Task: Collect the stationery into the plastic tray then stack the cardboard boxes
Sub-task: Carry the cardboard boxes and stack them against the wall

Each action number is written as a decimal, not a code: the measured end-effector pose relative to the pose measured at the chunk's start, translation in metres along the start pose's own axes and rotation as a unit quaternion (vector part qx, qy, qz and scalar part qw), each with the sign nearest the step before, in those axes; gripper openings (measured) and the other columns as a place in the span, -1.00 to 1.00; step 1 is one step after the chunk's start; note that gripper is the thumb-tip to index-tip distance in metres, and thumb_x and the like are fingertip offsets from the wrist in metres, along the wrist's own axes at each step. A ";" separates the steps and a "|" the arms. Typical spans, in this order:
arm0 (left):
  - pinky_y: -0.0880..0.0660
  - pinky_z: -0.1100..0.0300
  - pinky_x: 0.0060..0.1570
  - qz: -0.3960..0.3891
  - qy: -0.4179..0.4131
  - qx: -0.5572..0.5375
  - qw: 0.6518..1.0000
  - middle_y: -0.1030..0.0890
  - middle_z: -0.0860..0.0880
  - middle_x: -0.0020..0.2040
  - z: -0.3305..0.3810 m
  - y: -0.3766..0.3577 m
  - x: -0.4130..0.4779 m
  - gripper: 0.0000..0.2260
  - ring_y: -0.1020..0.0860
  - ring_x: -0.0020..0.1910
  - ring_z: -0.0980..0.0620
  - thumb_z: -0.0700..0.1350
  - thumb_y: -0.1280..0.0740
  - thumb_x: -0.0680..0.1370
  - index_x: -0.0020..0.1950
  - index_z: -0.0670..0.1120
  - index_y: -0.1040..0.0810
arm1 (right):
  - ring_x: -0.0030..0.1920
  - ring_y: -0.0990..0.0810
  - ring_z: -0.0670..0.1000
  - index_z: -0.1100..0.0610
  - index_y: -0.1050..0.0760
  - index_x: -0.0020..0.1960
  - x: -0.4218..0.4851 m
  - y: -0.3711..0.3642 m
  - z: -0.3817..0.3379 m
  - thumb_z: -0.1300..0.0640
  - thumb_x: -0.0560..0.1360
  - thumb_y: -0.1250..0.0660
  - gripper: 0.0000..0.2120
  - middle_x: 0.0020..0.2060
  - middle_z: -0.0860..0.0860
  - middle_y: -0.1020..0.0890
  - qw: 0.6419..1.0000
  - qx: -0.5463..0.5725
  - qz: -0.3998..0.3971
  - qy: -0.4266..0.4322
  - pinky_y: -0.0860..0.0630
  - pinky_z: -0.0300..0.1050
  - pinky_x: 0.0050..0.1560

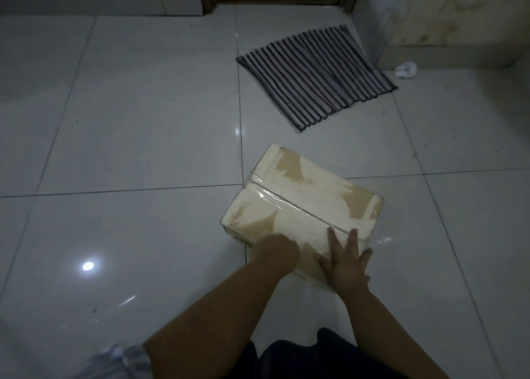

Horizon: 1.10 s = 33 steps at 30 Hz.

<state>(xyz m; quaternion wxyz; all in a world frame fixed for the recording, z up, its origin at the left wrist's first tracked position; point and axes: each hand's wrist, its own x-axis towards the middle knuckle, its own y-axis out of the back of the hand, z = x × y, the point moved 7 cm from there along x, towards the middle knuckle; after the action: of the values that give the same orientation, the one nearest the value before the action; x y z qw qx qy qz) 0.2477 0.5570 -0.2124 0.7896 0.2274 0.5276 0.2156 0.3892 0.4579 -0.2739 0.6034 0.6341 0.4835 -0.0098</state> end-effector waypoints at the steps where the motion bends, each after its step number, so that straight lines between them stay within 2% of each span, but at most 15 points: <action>1: -0.42 0.05 0.18 0.078 0.000 0.016 0.997 -0.52 -0.18 0.26 -0.003 0.016 0.008 -0.60 -0.46 0.27 -0.16 0.00 -0.01 0.64 0.26 -0.19 -0.48 | 0.47 0.30 0.33 -0.29 0.13 0.47 0.004 0.004 0.005 -0.27 0.49 -0.15 -0.34 0.51 -0.06 0.30 1.000 0.000 -0.002 0.011 -0.09 0.52 0.28; 3: -0.39 0.01 0.22 0.182 0.012 -0.027 0.983 -0.46 -0.16 0.29 -0.015 0.040 0.025 -0.61 -0.40 0.29 -0.15 0.06 -0.09 0.60 0.32 -0.12 -0.42 | 0.48 0.30 0.31 -0.26 0.10 0.48 0.012 0.013 0.015 -0.24 0.48 -0.21 -0.30 0.52 -0.04 0.28 0.999 -0.002 0.001 0.032 -0.08 0.49 0.31; 5: -0.36 -0.03 0.24 0.226 0.020 -0.056 0.972 -0.34 -0.16 0.37 -0.030 0.055 0.045 -0.54 -0.33 0.33 -0.17 0.07 -0.15 0.58 0.43 -0.11 -0.28 | 0.50 0.30 0.24 -0.18 0.09 0.51 0.018 0.024 0.018 -0.21 0.44 -0.30 -0.20 0.52 0.03 0.27 0.997 0.021 0.028 0.062 -0.01 0.37 0.40; 8: -0.24 -0.09 0.37 0.200 0.050 -0.105 0.973 -0.14 -0.19 0.51 -0.054 0.064 0.078 -0.39 -0.22 0.44 -0.23 0.10 -0.18 0.58 0.53 -0.10 -0.05 | 0.52 0.23 0.11 -0.09 0.14 0.52 0.025 0.043 0.025 -0.11 0.35 -0.46 -0.01 0.51 0.06 0.31 0.977 0.185 0.102 0.039 -0.03 0.07 0.47; 10: -0.16 -0.03 0.43 0.138 0.051 -0.161 0.976 -0.10 -0.21 0.54 -0.061 0.060 0.100 -0.34 -0.19 0.48 -0.22 0.11 -0.17 0.59 0.55 -0.12 0.06 | 0.53 0.09 0.10 -0.03 0.18 0.53 0.034 0.050 0.029 -0.05 0.35 -0.49 0.03 0.53 0.10 0.22 0.960 0.249 0.128 0.000 -0.12 0.02 0.45; 12: -0.20 0.02 0.41 0.094 0.046 -0.198 0.974 -0.20 -0.25 0.50 -0.059 0.056 0.111 -0.37 -0.25 0.46 -0.22 0.09 -0.16 0.60 0.55 -0.17 -0.01 | 0.50 -0.11 0.14 0.04 0.19 0.53 0.045 0.051 0.031 0.02 0.36 -0.49 0.03 0.52 0.18 0.00 0.943 0.302 0.134 -0.037 -0.22 -0.01 0.39; 14: -0.28 0.02 0.34 0.105 0.052 -0.199 0.973 -0.32 -0.28 0.43 -0.056 0.059 0.108 -0.44 -0.33 0.39 -0.24 0.08 -0.15 0.60 0.50 -0.20 -0.17 | 0.42 -0.30 0.18 0.09 0.16 0.54 0.049 0.051 0.034 0.05 0.35 -0.51 0.04 0.45 0.20 -0.24 0.930 0.336 0.139 -0.057 -0.30 -0.02 0.34; 15: -0.30 0.02 0.31 0.117 0.060 -0.190 0.973 -0.35 -0.28 0.41 -0.053 0.060 0.101 -0.46 -0.36 0.36 -0.25 0.07 -0.15 0.60 0.47 -0.22 -0.20 | 0.40 -0.33 0.18 0.10 0.14 0.54 0.048 0.051 0.036 0.04 0.33 -0.52 0.05 0.42 0.20 -0.28 0.929 0.340 0.137 -0.060 -0.31 -0.02 0.33; 19: -0.34 0.02 0.26 0.124 0.058 -0.126 0.982 -0.41 -0.30 0.35 -0.034 0.062 0.061 -0.50 -0.40 0.32 -0.25 0.07 -0.13 0.60 0.41 -0.24 -0.24 | 0.39 -0.33 0.19 0.11 0.11 0.53 0.013 0.058 0.052 0.00 0.29 -0.55 0.08 0.44 0.15 -0.26 0.935 0.328 0.114 -0.076 -0.33 0.06 0.36; 23: -0.35 0.04 0.24 0.116 0.049 -0.136 0.983 -0.41 -0.28 0.34 0.003 0.079 0.010 -0.48 -0.41 0.31 -0.22 0.09 -0.18 0.58 0.37 -0.26 -0.28 | 0.42 -0.29 0.19 0.11 0.09 0.53 -0.040 0.095 0.065 -0.04 0.30 -0.54 0.06 0.47 0.13 -0.22 0.932 0.324 0.130 -0.101 -0.31 0.11 0.39; 29: -0.45 0.03 0.14 0.167 -0.007 -0.153 0.974 -0.48 -0.27 0.21 0.072 0.145 -0.102 -0.56 -0.50 0.17 -0.22 0.12 -0.19 0.57 0.25 -0.21 -0.32 | 0.38 -0.35 0.22 0.11 -0.01 0.52 -0.124 0.223 0.055 -0.05 0.36 -0.48 -0.08 0.44 0.14 -0.29 0.923 0.333 0.174 -0.081 -0.36 0.16 0.34; 31: -0.41 0.10 0.02 0.177 -0.020 -0.188 0.966 -0.50 -0.28 0.17 0.091 0.167 -0.140 -0.61 -0.50 0.14 -0.21 0.09 -0.19 0.58 0.18 -0.22 -0.32 | 0.39 -0.34 0.21 0.08 0.00 0.52 -0.152 0.265 0.044 -0.04 0.38 -0.47 -0.10 0.44 0.12 -0.29 0.921 0.336 0.186 -0.063 -0.34 0.12 0.36; 33: -0.34 0.15 -0.09 0.193 -0.029 -0.224 0.955 -0.52 -0.28 0.13 0.110 0.196 -0.184 -0.67 -0.51 0.10 -0.19 0.08 -0.19 0.58 0.06 -0.19 -0.30 | 0.38 -0.36 0.19 0.08 0.00 0.52 -0.189 0.313 0.030 -0.01 0.39 -0.47 -0.11 0.43 0.11 -0.32 0.916 0.341 0.206 -0.055 -0.34 0.00 0.33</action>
<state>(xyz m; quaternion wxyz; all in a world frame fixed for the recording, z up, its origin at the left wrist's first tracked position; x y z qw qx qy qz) 0.2663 0.5928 0.0754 0.7786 0.1482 0.3890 0.4695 0.5017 0.3823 0.0669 0.3652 0.8851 0.2757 -0.0846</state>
